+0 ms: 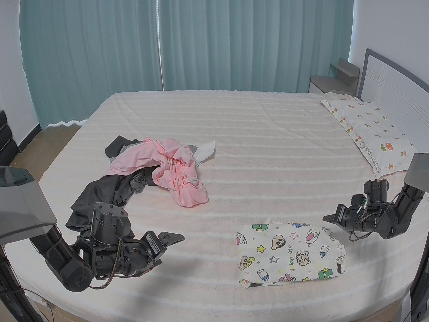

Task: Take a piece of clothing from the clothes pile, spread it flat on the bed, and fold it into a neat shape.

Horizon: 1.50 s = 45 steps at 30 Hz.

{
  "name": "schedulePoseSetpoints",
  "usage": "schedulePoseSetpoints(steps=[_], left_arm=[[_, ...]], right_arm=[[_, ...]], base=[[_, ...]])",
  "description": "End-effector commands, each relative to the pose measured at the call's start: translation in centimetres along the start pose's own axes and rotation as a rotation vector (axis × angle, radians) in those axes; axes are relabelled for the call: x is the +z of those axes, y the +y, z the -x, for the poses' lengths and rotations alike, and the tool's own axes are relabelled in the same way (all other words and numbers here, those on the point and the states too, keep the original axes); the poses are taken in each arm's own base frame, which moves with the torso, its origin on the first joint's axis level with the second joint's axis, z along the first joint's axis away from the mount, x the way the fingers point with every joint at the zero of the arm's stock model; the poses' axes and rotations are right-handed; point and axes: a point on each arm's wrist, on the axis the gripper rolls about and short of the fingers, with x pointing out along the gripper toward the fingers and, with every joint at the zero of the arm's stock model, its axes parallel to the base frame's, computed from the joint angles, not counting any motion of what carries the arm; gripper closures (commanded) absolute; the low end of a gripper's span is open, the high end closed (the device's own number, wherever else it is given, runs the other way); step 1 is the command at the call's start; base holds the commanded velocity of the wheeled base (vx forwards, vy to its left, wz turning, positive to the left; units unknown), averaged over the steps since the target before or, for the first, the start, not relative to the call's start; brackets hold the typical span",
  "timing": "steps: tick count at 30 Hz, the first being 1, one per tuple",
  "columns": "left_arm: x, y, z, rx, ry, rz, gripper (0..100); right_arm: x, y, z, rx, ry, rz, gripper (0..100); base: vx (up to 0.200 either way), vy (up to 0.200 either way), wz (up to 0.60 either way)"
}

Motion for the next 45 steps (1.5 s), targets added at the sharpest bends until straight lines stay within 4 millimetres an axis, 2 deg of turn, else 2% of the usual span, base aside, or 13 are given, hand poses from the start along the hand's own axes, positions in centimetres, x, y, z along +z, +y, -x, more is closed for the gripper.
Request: schedulePoseSetpoints(steps=[1, 8, 9, 13, 19, 23, 24, 38, 45], left_arm=[[0.0, 0.0, 0.0, 0.001, 0.001, 0.000, 0], [0.0, 0.2, -0.2, 0.010, 0.004, 0.001, 0], [-0.1, 0.2, -0.3, 0.010, 0.006, 0.000, 0], [-0.1, 0.2, -0.3, 0.010, 0.006, 0.000, 0], [-0.1, 0.2, -0.3, 0.011, 0.005, 0.000, 0], [-0.1, 0.2, -0.3, 0.011, 0.005, 0.000, 0], [-0.1, 0.2, -0.3, 0.011, 0.005, 0.000, 0], [-0.1, 0.2, -0.3, 0.011, 0.005, 0.000, 0], [-0.1, 0.2, -0.3, 0.012, 0.003, 0.000, 0]], right_arm=[[-0.3, -0.4, 0.4, -0.019, 0.002, -0.015, 100], [-1.0, -2.2, 0.5, -0.066, 0.030, -0.050, 100], [-1.2, -2.2, 0.6, -0.067, 0.034, -0.050, 0], [-2.0, -2.2, 0.1, -0.064, 0.067, -0.050, 0], [-3.2, -1.0, -0.7, -0.049, 0.116, -0.027, 0], [-3.1, -0.6, -1.0, -0.035, 0.117, -0.022, 0], [-3.0, -0.6, -1.2, -0.033, 0.115, -0.024, 100], [-2.3, -0.6, -0.9, -0.028, 0.079, -0.090, 100], [-1.1, 0.2, 0.5, -0.009, 0.021, -0.084, 100]], base=[[0.000, 0.000, 0.00], [0.000, 0.000, 0.00], [0.000, 0.000, 0.00], [0.000, 0.000, 0.00], [0.000, 0.000, 0.00], [0.000, 0.000, 0.00], [0.000, 0.000, 0.00], [0.000, 0.000, 0.00], [0.000, 0.000, 0.00]])
